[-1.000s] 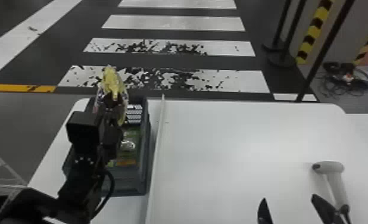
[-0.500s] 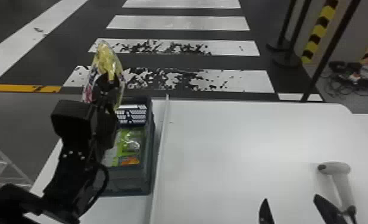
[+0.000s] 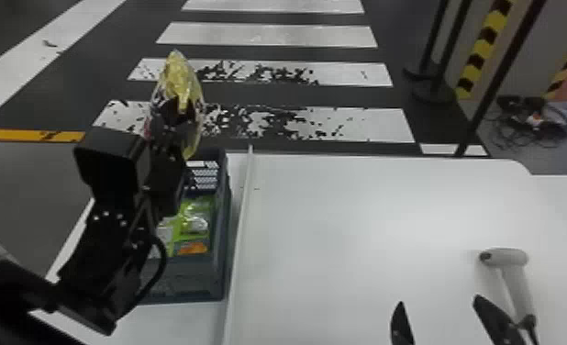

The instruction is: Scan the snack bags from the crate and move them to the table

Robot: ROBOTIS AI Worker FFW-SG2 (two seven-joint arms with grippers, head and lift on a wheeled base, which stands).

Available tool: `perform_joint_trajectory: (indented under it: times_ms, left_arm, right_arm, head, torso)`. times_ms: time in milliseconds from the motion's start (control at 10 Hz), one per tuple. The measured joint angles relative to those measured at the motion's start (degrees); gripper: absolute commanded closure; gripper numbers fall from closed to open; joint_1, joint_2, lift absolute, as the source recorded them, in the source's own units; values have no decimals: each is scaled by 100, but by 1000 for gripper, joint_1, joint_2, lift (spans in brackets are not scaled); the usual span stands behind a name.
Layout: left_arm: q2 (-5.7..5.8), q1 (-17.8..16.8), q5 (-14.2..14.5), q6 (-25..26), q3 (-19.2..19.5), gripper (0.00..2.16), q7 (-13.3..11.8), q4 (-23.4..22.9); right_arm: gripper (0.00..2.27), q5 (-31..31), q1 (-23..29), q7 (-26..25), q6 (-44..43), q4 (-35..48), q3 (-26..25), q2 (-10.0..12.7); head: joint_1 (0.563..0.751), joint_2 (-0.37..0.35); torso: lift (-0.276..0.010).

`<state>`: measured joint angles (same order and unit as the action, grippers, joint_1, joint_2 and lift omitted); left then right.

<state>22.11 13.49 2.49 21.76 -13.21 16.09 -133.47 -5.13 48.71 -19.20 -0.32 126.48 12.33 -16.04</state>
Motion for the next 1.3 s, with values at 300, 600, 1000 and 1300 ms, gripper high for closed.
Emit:
perform_joint_trajectory:
  times_ms: [300, 600, 1000, 1300]
  left_arm:
    - [-3, -215, 40, 88, -341, 1912, -297, -61]
    - [-5, -568, 38, 88, -818, 1912, -438, -61]
    - [-58, -897, 24, 89, -1603, 1912, -761, 170]
    - [-67, -960, -34, 86, -2078, 1912, -942, 503]
  right_arm:
    - [87, 204, -100, -60, 66, -41, -265, 5]
    - [87, 232, -104, -70, 43, -35, -280, 21]
    - [87, 232, -4, -138, -128, -18, -338, 31]
    - [87, 229, 1, -154, -166, -16, -337, 48]
  head:
    - [695, -99]
    - [695, -157]
    - [695, -263]
    - [695, -328]
  torso:
    - [-95]
    - [-95]
    - [-95]
    - [-95]
